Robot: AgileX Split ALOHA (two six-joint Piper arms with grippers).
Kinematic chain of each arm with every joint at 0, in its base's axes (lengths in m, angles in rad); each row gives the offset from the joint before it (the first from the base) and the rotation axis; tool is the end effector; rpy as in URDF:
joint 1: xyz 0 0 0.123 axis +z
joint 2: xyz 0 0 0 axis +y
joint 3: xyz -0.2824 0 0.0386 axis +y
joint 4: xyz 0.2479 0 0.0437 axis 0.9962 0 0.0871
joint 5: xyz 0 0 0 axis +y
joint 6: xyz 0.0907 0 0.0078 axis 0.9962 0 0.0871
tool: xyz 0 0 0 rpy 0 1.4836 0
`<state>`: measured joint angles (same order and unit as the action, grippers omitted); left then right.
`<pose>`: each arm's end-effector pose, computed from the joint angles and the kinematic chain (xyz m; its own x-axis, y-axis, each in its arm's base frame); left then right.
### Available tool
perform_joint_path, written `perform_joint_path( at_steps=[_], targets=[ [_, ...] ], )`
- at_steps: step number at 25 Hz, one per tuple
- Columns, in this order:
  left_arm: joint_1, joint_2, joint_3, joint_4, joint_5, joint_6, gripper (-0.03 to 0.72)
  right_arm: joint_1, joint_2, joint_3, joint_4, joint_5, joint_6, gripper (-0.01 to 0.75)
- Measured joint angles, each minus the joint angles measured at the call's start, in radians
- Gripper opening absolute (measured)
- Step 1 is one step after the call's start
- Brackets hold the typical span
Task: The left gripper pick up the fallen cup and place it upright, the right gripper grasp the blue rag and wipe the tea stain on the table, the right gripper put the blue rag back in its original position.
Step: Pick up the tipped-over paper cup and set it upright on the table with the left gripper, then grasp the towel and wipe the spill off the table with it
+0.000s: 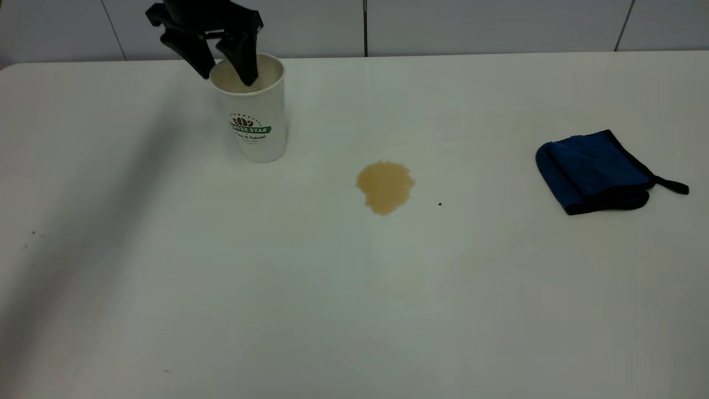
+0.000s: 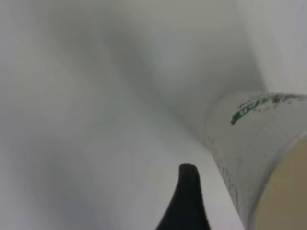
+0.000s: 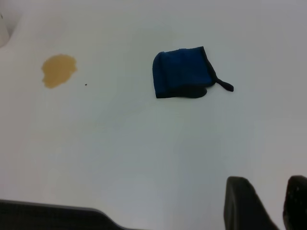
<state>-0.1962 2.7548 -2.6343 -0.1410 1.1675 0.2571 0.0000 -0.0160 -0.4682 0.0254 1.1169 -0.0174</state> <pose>0.5472 -0.1208 0.1233 -0.8468 0.3706 -0.3817 0.4175 0.9076 -0.0449 -0.0062 0.0021 0.2638 -0.5186 -0.0063 -0.8550 -0.0228 0.9997 0.0065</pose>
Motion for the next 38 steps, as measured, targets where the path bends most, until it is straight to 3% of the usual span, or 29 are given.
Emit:
perform_joint_path(
  at_steps=[7, 18, 21, 29, 38],
  targets=[
    [0.003, -0.128, -0.088, 0.052, 0.000, -0.006, 0.667, 0.000, 0.000, 0.000, 0.000, 0.000, 0.000, 0.242],
    [0.001, -0.380, -0.033, 0.175, 0.000, -0.179, 0.422, 0.000, 0.000, 0.000, 0.000, 0.000, 0.000, 0.242],
    [-0.001, -0.508, 0.121, 0.175, 0.000, -0.184, 0.371, 0.000, 0.000, 0.000, 0.000, 0.000, 0.000, 0.242],
    [-0.004, -0.915, 0.711, 0.272, 0.000, -0.225, 0.280, 0.000, 0.000, 0.000, 0.000, 0.000, 0.000, 0.242],
    [-0.004, -1.313, 1.149, 0.339, 0.000, -0.257, 0.243, 0.000, 0.000, 0.000, 0.000, 0.000, 0.000, 0.242]
  ],
)
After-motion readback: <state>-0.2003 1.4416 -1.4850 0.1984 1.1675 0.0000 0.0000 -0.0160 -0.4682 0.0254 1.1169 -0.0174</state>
